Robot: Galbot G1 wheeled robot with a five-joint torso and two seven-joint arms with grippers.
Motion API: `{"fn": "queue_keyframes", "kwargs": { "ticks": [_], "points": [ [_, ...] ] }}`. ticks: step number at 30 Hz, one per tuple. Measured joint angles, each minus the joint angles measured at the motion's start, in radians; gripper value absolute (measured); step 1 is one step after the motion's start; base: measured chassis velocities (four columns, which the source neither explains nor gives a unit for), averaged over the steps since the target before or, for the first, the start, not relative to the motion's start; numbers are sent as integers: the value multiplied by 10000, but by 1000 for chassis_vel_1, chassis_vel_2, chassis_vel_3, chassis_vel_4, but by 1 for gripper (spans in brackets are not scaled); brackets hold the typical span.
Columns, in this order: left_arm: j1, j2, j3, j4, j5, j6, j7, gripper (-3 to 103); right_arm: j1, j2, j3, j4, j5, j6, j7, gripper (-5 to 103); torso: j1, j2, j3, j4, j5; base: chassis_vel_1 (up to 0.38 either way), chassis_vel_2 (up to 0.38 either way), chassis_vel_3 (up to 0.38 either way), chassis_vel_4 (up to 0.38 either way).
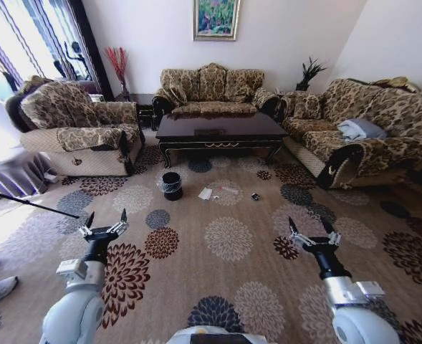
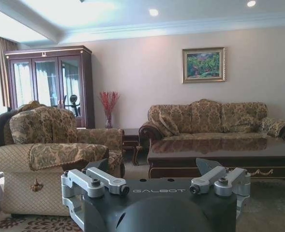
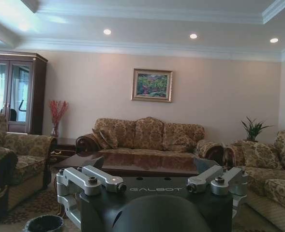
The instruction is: Move to the front of the table and pick up the trash from the floor, then place it into the trash bin.
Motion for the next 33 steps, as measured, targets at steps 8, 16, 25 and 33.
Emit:
{"fn": "queue_keyframes", "kwargs": {
  "ticks": [8,16,25,33],
  "points": [
    [98,-113,140,117,322,-401,-217,100,106,-90,-17,-303,-49,533,-608,100,0,0,0,0,1,0,0,0,0],
    [194,-177,34,-24,262,-381,-879,100,68,-2,45,-216,-252,647,-602,100,0,0,0,0,1,0,0,0,0],
    [313,-273,-35,-144,120,-299,-1077,100,-73,193,145,-60,-301,769,-571,100,-1,0,0,0,1,0,0,0,0],
    [322,-346,-24,-169,236,-407,-1092,100,-81,274,139,-37,-302,782,-540,100,-76,-167,-85,-1,1,0,0,0,0]
  ]
}}
